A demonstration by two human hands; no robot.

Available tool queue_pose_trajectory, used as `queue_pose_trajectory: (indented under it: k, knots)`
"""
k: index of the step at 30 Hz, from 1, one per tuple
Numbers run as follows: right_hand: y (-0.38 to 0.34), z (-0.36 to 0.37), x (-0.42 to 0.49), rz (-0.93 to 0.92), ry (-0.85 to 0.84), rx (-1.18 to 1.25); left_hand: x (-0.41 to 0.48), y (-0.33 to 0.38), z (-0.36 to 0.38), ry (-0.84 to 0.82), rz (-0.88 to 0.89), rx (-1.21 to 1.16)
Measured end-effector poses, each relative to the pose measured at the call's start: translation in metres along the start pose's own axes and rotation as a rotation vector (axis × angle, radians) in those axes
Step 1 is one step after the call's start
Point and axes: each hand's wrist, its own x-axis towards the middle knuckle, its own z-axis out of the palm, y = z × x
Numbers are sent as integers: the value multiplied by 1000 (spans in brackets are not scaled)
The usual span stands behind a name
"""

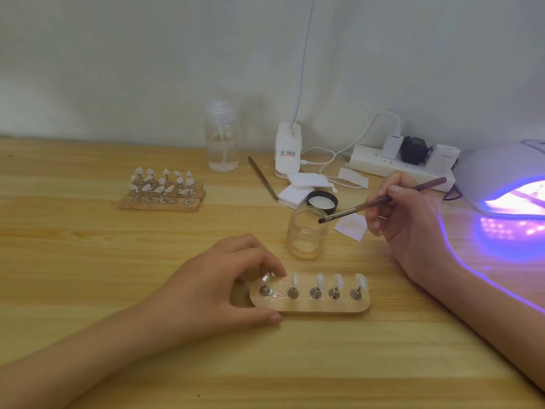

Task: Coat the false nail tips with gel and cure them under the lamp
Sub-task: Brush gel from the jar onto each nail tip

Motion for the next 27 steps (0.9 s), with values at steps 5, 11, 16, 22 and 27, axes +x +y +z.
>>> queue_pose_trajectory:
  k: [5,11,16,22,27]
  knots:
    - [-1,0,0,7,-4,0,4,7,2,-8,9,10]
    - [-1,1,-1,1,4,7,13,14,9,23,-27,-229]
    - [-4,5,-3,-122,8,-200,13,16,12,64,-18,-254]
    - [-13,20,1,-238,-122,-574,11,16,14,106,64,-172]
    - [-10,26,-2,-202,-168,-644,10,19,15,158,134,-109]
